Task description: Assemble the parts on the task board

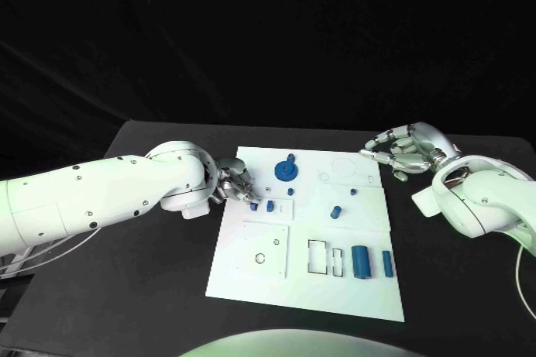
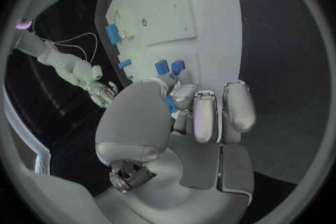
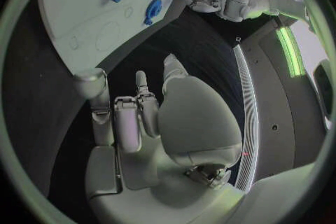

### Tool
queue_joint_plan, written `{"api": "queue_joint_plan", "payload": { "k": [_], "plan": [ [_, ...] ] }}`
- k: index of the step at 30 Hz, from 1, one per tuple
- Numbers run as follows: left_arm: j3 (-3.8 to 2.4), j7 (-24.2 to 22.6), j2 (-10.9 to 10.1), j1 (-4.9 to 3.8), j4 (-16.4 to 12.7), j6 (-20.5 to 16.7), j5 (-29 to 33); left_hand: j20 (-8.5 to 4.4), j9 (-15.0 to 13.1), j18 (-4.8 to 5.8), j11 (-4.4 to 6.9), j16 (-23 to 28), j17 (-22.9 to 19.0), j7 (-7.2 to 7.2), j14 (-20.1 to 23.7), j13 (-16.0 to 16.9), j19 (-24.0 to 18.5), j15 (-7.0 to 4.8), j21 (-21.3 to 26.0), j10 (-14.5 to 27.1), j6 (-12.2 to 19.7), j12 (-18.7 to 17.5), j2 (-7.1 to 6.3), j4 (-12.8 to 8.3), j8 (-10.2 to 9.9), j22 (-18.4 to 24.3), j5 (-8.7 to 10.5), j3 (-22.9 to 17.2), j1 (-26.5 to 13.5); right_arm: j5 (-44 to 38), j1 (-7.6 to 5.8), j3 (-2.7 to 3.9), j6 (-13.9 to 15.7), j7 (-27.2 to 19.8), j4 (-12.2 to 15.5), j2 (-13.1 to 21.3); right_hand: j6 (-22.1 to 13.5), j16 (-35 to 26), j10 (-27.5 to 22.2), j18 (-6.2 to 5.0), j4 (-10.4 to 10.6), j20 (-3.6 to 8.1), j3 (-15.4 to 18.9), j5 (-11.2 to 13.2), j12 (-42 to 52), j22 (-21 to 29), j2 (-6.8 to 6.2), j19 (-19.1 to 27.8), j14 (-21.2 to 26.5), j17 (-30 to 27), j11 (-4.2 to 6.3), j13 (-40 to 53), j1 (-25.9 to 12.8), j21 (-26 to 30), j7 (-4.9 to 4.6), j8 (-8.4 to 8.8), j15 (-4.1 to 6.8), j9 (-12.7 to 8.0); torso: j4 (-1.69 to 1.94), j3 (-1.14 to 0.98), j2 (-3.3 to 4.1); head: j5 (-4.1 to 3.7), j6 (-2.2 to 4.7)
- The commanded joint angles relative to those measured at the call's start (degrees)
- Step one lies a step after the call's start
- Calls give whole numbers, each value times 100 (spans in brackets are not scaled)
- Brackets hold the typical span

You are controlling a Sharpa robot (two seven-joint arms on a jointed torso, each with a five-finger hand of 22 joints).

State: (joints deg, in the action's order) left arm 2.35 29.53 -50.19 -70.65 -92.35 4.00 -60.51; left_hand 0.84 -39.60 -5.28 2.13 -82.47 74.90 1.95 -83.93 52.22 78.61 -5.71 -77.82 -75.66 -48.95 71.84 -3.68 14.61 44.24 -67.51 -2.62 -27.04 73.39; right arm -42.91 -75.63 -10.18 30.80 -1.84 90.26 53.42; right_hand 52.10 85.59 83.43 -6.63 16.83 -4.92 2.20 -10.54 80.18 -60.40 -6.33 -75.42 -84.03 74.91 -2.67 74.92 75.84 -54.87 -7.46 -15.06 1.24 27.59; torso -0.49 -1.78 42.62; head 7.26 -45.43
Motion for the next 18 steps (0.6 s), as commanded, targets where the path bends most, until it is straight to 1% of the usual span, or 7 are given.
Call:
{"api": "queue_joint_plan", "payload": {
  "k": [1,8,11,13,14,16,18],
  "plan": [
    [4,-78,13,7,12,-125,7,22,4,44,-6,-31,310,3,-301,11,5,48,-3,5,-40,4,-20,13,-22,-7,-20,-36,60,-23,4,1,-21,-35,7,-1,-36,-17,-32,-93,-8,36,36,6,-10,-7,33,-16,-374,493,0,522,-21,16,8,-24,21,9,1,2,4,-5,4],
    [4,-104,18,7,28,-166,14,22,2,45,-6,-30,310,4,-301,19,8,48,-6,0,-42,8,-3,4,-21,-13,-19,-51,84,-23,4,1,-21,-33,11,1,-39,-16,-32,-93,-12,37,48,5,-11,-7,53,-19,-376,497,2,520,-23,22,10,-33,23,11,1,3,0,-6,0],
    [4,-108,15,7,31,-141,54,23,-1,45,-14,-32,312,15,-302,18,8,52,-6,-1,-51,8,-17,43,-17,-13,-18,-23,43,-23,4,1,-22,-33,10,2,-39,-16,-32,-93,-12,37,48,5,-11,-7,53,-19,-376,497,2,520,-23,22,10,-33,23,11,2,3,0,-3,-1],
    [4,-107,12,7,32,-124,89,27,-4,46,-20,-31,311,20,-302,18,9,57,-6,-3,-55,8,-88,90,-17,-14,-18,39,-16,-23,4,1,-23,-33,10,2,-39,-16,-32,-93,-12,37,48,5,-11,-7,53,-19,-376,497,2,520,-23,22,10,-33,23,11,2,2,-1,-2,0],
    [4,-106,9,7,33,-118,108,30,-4,47,-24,-31,310,23,-302,18,11,59,-8,-4,-60,8,-150,134,-18,-17,-18,95,-75,-23,4,1,-23,-33,10,2,-39,-16,-32,-93,-12,37,48,5,-11,-7,53,-19,-376,497,2,520,-23,22,10,-33,23,11,1,3,-1,-3,1],
    [4,-103,0,7,32,-113,133,41,2,49,-32,-33,313,38,-302,19,18,70,-13,-7,-97,10,-278,217,-23,-27,-16,285,-361,-23,4,1,-22,-34,10,2,-39,-16,-32,-93,-12,37,48,5,-11,-7,53,-19,-376,497,2,520,-23,22,10,-33,23,11,1,2,-1,-3,5],
    [4,-101,-12,7,29,-113,149,48,13,47,-38,-32,311,39,-301,23,18,71,-13,-10,-120,13,-328,218,-40,-27,-20,442,-617,-23,4,1,-21,-34,10,3,-39,-16,-32,-93,-12,37,48,5,-11,-7,53,-19,-376,497,2,520,-23,22,10,-33,23,11,1,1,0,-1,8]
  ]
}}
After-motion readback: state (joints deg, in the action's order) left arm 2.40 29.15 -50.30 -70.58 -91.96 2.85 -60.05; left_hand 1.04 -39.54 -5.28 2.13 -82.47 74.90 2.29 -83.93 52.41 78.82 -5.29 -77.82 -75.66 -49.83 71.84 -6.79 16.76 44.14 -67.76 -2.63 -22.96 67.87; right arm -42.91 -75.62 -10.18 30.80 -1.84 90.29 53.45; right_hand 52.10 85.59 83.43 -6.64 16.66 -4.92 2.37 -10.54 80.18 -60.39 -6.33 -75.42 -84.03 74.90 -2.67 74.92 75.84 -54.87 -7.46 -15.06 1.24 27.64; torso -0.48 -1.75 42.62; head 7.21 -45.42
